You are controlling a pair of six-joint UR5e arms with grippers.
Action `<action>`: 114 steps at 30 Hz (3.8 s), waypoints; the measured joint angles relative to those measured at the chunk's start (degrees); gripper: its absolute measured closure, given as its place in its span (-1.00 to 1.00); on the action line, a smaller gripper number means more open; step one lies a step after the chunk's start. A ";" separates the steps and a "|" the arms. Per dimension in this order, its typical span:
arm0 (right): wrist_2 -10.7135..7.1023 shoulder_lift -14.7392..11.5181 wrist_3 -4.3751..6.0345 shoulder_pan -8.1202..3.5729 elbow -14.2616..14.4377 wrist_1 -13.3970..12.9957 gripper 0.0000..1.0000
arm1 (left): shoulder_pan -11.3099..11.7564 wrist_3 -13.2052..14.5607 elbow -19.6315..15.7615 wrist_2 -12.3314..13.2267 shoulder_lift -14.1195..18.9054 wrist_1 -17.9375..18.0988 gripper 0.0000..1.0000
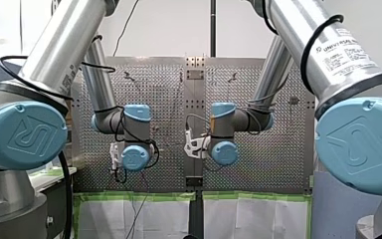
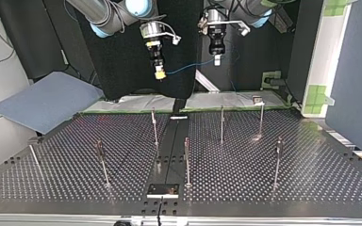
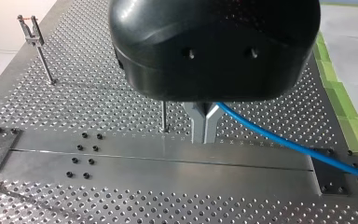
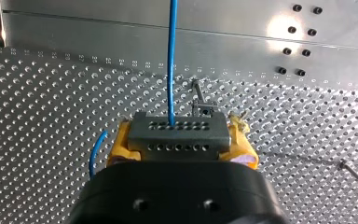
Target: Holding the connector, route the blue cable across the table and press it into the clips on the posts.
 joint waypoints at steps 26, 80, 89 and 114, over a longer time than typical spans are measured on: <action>0.00 0.00 0.00 0.00 0.00 0.00 1.00 | 0.00 0.00 0.00 0.00 0.00 0.00 1.00; -0.09 0.00 0.00 0.00 0.00 0.08 1.00 | 0.34 0.26 0.59 0.26 -1.55 -1.21 1.00; -0.09 0.00 0.00 0.00 0.00 0.09 1.00 | 0.35 0.26 0.61 0.26 -1.58 -1.23 1.00; 3.87 7.76 -1.58 0.70 -3.77 9.00 1.00 | 0.35 0.27 0.61 0.26 -1.58 -1.23 1.00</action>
